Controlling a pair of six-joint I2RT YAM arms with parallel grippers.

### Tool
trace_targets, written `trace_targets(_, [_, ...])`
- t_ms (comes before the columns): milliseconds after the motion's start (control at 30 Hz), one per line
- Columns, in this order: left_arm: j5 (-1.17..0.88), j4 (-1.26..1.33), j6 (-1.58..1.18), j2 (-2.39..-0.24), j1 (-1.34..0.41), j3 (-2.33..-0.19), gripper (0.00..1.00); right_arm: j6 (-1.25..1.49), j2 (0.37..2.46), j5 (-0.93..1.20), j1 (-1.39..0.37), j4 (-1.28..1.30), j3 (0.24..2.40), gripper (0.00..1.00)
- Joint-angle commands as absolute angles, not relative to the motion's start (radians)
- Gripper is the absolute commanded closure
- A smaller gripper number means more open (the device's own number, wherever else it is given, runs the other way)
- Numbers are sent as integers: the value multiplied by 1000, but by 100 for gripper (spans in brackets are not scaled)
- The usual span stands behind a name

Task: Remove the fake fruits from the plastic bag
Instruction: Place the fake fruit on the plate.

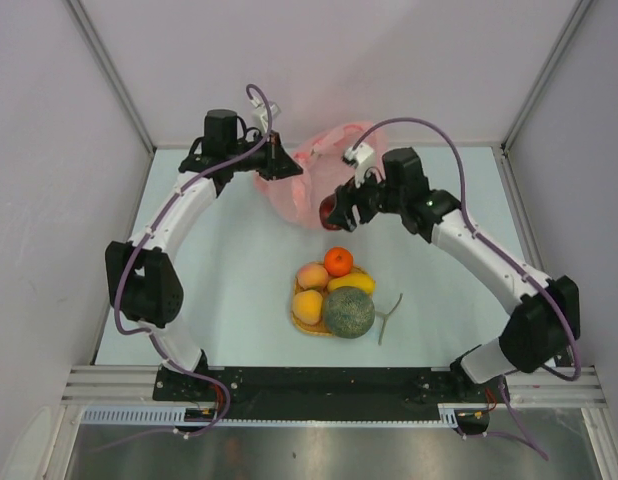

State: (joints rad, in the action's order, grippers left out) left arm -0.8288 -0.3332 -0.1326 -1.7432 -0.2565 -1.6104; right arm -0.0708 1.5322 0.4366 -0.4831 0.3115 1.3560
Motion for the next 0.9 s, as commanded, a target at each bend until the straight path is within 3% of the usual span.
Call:
trace_targets(0, [-778,-284,-144,-1674,-253,-1568,100,-277,1385,454,-651,439,1278,82])
trace_targets(400, [-739,-270,-117,-1505,-256,-1421,100,-430,1374,371,-824,522,1220,82])
trace_targets(533, [-735,-268,-117,-1450,-259,-1376,100,-315,1401,181,-833,465,1210,84])
trace_targets(567, [-733,-268,-117,-1442,-259,-1368,100,-275,1401,135,-833,457,1207,89])
trace_targets(867, [-730,-278,-104,-1401,-259,-1355,100,55,1436,-107,-897,494,1207,84])
